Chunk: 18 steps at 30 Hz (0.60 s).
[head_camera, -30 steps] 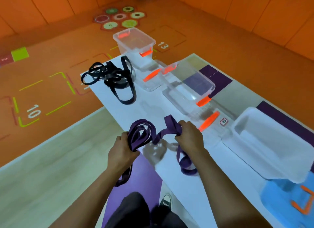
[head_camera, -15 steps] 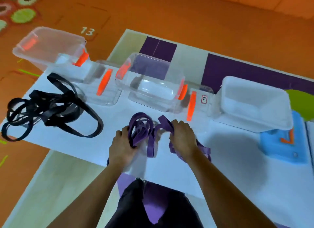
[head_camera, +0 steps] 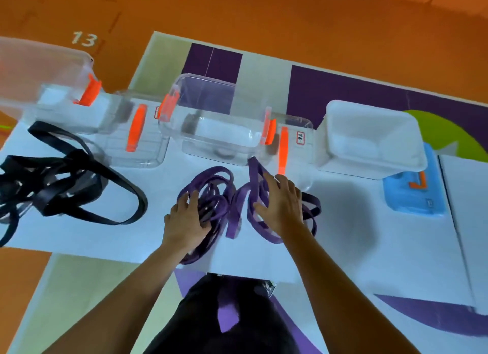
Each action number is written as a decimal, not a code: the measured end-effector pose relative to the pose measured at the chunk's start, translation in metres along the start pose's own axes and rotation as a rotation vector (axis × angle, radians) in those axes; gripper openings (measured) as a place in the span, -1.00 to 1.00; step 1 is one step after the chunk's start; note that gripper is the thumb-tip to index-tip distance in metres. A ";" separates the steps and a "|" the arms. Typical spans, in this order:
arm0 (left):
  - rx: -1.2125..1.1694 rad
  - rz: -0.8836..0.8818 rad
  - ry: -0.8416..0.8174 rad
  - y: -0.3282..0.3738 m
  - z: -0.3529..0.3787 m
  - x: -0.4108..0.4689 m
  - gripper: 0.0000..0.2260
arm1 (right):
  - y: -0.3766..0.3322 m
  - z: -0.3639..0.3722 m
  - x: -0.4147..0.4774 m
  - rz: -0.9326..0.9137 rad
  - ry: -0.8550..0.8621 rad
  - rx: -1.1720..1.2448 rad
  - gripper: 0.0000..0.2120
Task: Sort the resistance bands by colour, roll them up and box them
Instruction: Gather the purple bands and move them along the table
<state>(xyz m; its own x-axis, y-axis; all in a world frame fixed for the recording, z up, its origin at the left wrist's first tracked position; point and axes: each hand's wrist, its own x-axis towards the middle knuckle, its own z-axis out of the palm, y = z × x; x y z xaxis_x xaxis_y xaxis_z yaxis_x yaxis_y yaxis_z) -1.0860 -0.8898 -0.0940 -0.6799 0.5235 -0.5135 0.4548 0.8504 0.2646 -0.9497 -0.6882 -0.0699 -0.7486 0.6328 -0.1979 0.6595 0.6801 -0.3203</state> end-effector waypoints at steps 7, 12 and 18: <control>0.072 0.279 0.084 0.035 -0.027 -0.022 -0.59 | 0.004 -0.009 -0.034 0.115 0.037 0.057 -0.46; 0.098 0.562 0.155 0.089 -0.025 -0.040 -0.72 | 0.020 -0.024 -0.075 0.217 0.202 0.152 -0.51; 0.195 0.847 0.240 0.173 -0.015 -0.069 -0.72 | 0.064 -0.052 -0.125 0.321 0.382 0.210 -0.60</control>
<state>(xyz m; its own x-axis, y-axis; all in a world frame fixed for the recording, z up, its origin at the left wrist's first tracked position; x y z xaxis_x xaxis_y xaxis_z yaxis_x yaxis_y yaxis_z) -0.9688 -0.7781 -0.0005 -0.1644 0.9862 -0.0193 0.9327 0.1618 0.3225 -0.8099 -0.7046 -0.0175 -0.4080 0.9127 0.0221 0.7939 0.3667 -0.4850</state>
